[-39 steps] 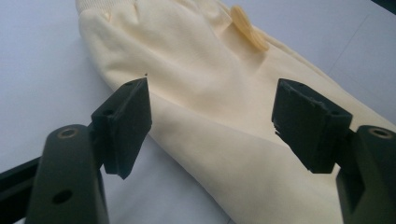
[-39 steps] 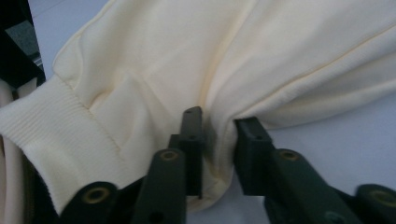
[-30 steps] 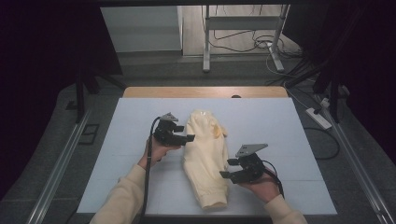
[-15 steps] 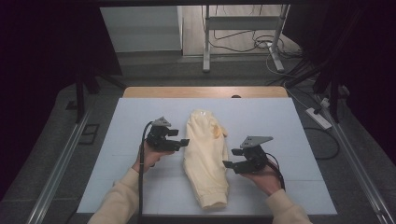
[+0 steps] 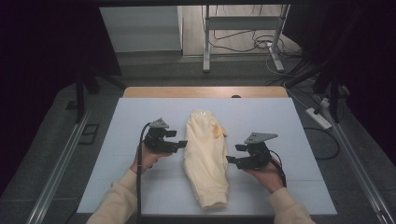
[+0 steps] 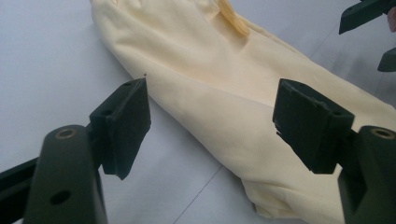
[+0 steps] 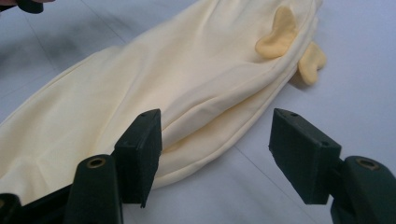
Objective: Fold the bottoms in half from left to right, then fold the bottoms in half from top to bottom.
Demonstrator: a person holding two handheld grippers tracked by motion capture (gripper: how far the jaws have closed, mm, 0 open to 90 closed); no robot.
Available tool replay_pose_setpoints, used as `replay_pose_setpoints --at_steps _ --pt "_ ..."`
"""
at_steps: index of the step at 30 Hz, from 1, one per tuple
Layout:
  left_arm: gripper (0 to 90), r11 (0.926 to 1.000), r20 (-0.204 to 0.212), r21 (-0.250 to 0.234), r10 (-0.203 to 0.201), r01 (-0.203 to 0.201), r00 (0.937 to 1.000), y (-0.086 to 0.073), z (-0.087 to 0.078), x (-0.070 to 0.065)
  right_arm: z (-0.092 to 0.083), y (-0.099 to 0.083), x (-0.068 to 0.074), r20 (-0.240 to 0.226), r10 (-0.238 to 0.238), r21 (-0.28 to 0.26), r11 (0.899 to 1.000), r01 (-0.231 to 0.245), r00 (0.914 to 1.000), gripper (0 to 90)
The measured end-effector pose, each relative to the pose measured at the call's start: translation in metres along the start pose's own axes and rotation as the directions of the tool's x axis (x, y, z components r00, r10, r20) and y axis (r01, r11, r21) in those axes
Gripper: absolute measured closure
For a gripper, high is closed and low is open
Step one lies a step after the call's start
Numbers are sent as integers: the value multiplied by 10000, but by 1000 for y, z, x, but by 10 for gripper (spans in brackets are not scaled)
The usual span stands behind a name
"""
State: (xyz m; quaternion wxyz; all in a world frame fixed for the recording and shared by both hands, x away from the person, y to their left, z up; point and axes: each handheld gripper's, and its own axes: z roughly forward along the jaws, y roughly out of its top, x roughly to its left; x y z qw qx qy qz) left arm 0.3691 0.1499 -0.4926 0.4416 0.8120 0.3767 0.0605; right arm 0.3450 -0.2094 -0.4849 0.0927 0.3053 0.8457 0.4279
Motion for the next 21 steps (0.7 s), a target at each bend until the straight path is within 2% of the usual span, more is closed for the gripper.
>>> replay_pose_setpoints --at_steps 13,21 --pt "269 9998 -50 139 149 -149 9999 3 5 4 7 7 -2 90 -111 75 9999 111 9999 346" --pt "269 9993 -242 367 82 -73 9997 8 14 12 15 14 -13 247 -46 235 9997 41 9997 343"
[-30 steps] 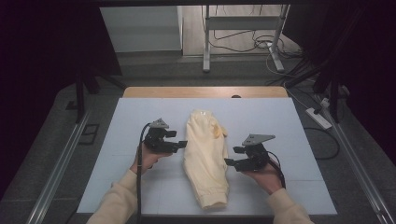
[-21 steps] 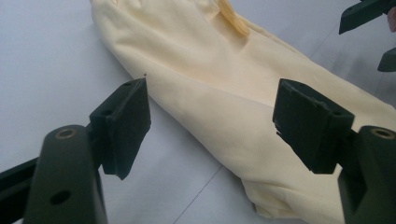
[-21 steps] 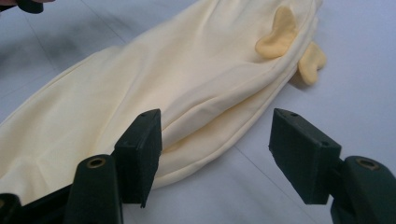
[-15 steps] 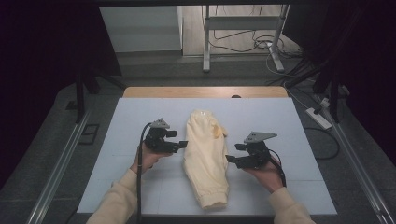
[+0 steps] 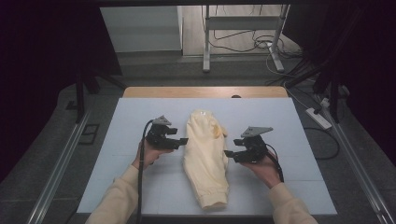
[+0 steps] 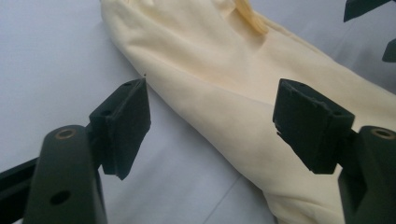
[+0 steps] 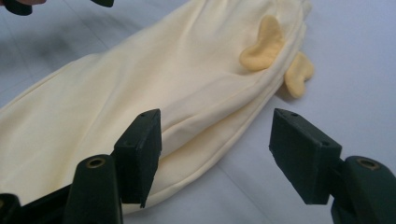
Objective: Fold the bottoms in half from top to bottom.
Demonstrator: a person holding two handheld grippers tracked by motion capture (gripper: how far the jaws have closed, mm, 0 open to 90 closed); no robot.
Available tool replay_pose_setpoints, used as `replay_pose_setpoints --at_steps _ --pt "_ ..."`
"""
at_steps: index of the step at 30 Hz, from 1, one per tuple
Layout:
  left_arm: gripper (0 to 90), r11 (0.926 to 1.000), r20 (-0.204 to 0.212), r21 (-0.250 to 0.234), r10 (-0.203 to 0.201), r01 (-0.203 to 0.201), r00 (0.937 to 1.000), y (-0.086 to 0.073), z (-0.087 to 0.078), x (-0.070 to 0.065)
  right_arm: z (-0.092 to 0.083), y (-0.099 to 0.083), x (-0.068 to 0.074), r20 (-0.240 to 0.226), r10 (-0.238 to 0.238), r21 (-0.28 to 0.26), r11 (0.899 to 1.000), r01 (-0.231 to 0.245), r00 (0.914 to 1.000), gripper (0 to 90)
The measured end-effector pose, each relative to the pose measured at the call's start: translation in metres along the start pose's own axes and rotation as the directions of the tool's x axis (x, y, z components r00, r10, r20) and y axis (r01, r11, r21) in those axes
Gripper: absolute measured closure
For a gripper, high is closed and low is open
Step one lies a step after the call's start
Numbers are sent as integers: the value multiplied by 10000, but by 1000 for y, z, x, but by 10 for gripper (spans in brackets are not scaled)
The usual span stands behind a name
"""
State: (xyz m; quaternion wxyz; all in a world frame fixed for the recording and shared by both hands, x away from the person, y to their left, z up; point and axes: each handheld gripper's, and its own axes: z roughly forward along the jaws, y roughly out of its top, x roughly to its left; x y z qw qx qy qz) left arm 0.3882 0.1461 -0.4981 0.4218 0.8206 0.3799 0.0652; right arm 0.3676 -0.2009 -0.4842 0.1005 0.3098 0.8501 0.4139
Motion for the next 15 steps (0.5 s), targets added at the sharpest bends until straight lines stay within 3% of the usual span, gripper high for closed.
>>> replay_pose_setpoints --at_steps 15 --pt "267 9990 -293 450 -65 78 9995 20 19 16 25 28 -15 41 189 111 9998 -189 9998 339"
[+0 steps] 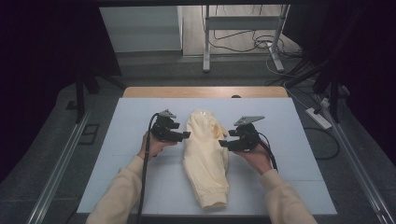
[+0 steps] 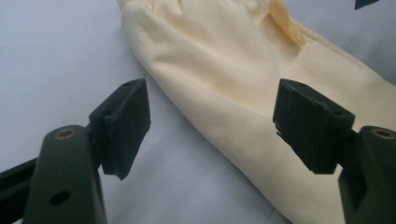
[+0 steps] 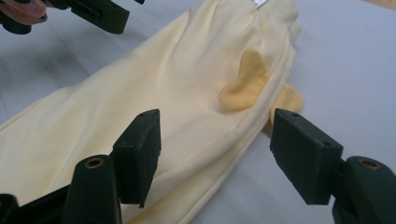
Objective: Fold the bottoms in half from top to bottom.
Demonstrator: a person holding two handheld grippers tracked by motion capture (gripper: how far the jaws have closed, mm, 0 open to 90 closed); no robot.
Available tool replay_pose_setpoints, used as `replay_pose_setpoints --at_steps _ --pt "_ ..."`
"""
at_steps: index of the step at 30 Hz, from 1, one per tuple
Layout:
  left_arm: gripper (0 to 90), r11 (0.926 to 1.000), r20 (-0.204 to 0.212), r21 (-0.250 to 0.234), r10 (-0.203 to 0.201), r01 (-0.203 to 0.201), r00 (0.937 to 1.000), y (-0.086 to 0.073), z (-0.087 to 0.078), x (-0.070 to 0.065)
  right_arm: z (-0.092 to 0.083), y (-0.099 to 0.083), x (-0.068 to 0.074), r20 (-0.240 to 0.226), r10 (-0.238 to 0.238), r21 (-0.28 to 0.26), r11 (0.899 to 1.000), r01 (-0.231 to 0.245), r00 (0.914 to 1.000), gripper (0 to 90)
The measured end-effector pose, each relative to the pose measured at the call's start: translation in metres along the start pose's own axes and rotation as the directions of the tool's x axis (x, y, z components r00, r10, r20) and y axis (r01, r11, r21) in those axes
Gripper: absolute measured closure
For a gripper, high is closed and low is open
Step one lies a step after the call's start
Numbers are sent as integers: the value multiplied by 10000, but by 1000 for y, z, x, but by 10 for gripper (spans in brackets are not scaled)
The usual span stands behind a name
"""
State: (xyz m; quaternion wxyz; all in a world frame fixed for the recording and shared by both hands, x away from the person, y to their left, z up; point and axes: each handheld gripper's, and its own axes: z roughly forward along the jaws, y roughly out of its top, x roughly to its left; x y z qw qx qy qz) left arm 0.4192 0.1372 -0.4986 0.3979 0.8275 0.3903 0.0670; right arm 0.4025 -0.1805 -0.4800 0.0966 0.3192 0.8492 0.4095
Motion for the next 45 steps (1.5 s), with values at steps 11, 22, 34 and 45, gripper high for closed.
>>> replay_pose_setpoints --at_steps 11,22,34,45 --pt "266 9999 -84 100 92 -91 9999 8 5 4 11 11 -12 27 324 74 9994 -324 9995 338" --pt "262 9998 -41 55 215 -215 9998 16 8 9 18 18 -17 160 360 173 9992 -363 9992 338" --pt "256 9995 -196 296 113 -107 9997 23 17 18 32 29 -24 133 435 248 9987 -439 9990 333" --pt "246 9990 -315 419 -117 130 9994 26 26 25 44 35 -34 462 477 410 9979 -496 9978 332"
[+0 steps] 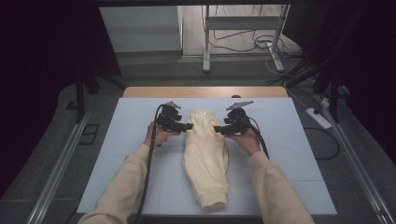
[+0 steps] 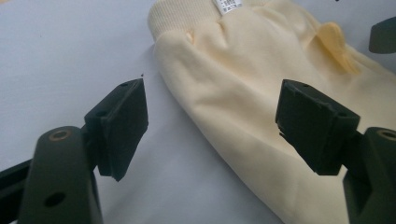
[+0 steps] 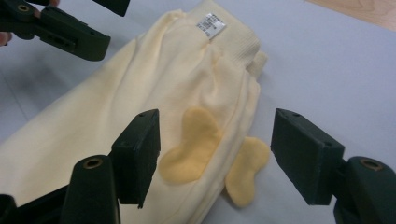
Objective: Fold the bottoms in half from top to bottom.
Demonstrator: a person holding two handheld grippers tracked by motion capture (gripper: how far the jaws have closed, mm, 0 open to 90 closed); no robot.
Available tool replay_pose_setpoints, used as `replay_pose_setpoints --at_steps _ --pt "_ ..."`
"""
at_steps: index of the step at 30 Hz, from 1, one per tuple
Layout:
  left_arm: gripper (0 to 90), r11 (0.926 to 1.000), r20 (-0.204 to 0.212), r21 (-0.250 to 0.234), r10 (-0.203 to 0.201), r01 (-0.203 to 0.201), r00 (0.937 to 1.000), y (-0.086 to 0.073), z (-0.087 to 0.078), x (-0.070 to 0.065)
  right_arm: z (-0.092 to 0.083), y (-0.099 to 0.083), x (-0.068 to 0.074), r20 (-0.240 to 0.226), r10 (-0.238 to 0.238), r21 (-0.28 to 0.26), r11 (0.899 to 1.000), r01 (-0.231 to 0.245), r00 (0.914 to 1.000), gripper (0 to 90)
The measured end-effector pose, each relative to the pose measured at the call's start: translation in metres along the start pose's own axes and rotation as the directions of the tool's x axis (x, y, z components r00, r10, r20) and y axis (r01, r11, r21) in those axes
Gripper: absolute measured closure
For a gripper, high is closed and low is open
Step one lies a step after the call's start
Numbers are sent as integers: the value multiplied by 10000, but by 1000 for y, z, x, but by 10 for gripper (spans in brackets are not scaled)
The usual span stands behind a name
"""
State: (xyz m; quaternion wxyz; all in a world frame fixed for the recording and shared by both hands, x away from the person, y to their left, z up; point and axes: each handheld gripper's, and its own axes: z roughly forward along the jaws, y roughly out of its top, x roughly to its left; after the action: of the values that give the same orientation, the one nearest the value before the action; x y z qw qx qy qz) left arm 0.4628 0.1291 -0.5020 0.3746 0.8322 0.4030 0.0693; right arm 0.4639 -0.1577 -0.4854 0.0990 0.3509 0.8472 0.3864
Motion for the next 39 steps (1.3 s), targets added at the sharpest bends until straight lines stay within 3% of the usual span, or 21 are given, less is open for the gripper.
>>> replay_pose_setpoints --at_steps 15,25,31,35,39 --pt "241 9989 -70 451 137 -134 9999 5 21 0 23 13 -8 134 -94 196 9998 91 9999 331" --pt "253 9973 13 732 -60 59 10000 1 30 6 48 10 -8 322 -317 986 9947 284 9990 332" --pt "265 9958 144 901 -175 162 9997 -1 39 5 55 6 -13 315 -205 1295 9914 162 9993 333" --pt "299 9961 195 872 -159 142 9997 -1 40 3 55 6 -13 251 -289 1304 9911 254 9993 357" --pt "427 9965 446 837 -114 76 9989 -1 40 -1 55 6 -11 -67 -340 1238 9917 346 9994 479"
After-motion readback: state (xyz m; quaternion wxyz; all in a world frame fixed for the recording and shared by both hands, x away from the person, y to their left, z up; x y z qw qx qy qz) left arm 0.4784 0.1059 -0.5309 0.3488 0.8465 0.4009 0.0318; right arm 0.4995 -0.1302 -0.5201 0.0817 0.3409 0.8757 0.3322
